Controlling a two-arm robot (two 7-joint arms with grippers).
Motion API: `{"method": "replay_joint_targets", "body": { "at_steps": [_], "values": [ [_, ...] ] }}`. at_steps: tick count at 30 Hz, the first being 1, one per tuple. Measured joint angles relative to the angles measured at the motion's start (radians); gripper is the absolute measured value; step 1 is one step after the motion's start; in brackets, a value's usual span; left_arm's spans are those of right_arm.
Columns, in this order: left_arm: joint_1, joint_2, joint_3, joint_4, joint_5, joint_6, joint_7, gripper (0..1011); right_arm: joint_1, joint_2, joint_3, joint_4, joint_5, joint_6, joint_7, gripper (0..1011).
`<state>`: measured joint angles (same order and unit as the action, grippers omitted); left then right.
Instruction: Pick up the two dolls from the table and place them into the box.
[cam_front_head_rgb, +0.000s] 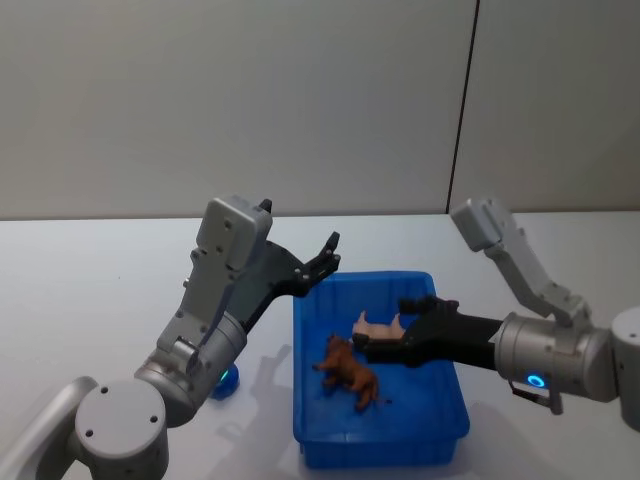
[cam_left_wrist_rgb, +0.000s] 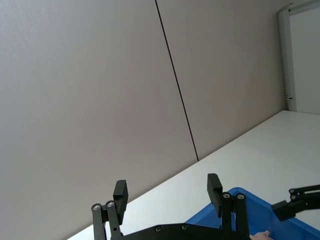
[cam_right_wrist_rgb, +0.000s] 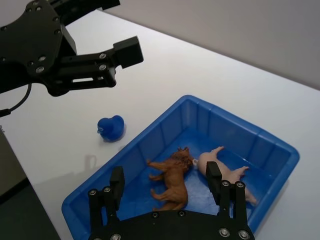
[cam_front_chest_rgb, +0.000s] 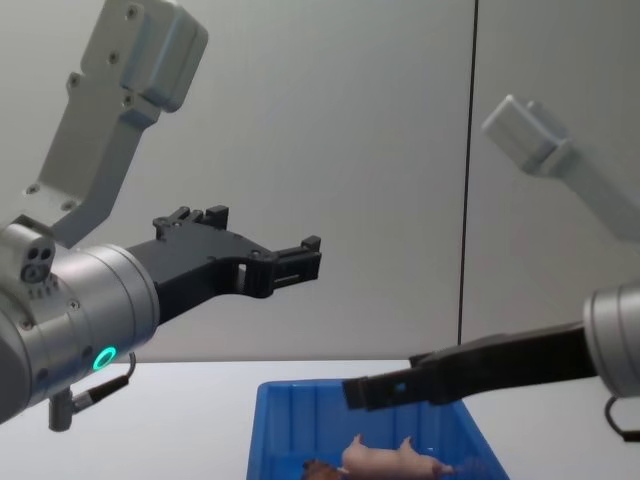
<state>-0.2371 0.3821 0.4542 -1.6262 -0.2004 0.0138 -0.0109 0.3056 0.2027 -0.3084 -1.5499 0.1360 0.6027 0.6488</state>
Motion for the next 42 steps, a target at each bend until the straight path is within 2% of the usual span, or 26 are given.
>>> {"method": "replay_joint_targets", "body": {
  "at_steps": [6,12,13,14,16,22,23,25,26,31,32,37,42],
  "values": [
    [0.0,0.0,0.0,0.0,0.0,0.0,0.0,1004,-0.016,0.019,0.018,-0.022,0.028,-0.045,-0.028,1001],
    [0.0,0.0,0.0,0.0,0.0,0.0,0.0,1004,-0.049,0.049,0.049,-0.055,0.086,-0.11,-0.077,1001],
    [0.0,0.0,0.0,0.0,0.0,0.0,0.0,1004,-0.061,0.058,0.059,-0.064,0.107,-0.131,-0.09,1001],
    [0.0,0.0,0.0,0.0,0.0,0.0,0.0,1004,-0.061,0.058,0.059,-0.064,0.107,-0.131,-0.09,1001],
    [0.0,0.0,0.0,0.0,0.0,0.0,0.0,1004,-0.085,0.075,0.078,-0.082,0.147,-0.168,-0.123,1001],
    [0.0,0.0,0.0,0.0,0.0,0.0,0.0,1004,-0.141,0.109,0.116,-0.115,0.23,-0.241,-0.178,1001],
    [0.0,0.0,0.0,0.0,0.0,0.0,0.0,1004,-0.157,0.117,0.127,-0.123,0.258,-0.267,-0.195,1001],
    [0.0,0.0,0.0,0.0,0.0,0.0,0.0,1004,-0.176,0.128,0.139,-0.132,0.282,-0.289,-0.21,1001],
    [0.0,0.0,0.0,0.0,0.0,0.0,0.0,1004,-0.193,0.136,0.15,-0.14,0.311,-0.315,-0.226,1001],
    [0.0,0.0,0.0,0.0,0.0,0.0,-0.001,1004,-0.245,0.161,0.183,-0.161,0.386,-0.384,-0.264,1001],
    [0.001,0.001,-0.001,0.0,-0.001,0.0,-0.003,1004,-0.264,0.17,0.195,-0.169,0.413,-0.41,-0.275,1001],
    [0.009,0.01,-0.006,-0.011,-0.016,0.008,-0.012,1004,-0.312,0.192,0.225,-0.187,0.477,-0.472,-0.304,1001],
    [0.027,0.028,-0.013,-0.034,-0.041,0.032,-0.015,1004,-0.34,0.205,0.243,-0.197,0.515,-0.509,-0.319,1001]
  ]
}}
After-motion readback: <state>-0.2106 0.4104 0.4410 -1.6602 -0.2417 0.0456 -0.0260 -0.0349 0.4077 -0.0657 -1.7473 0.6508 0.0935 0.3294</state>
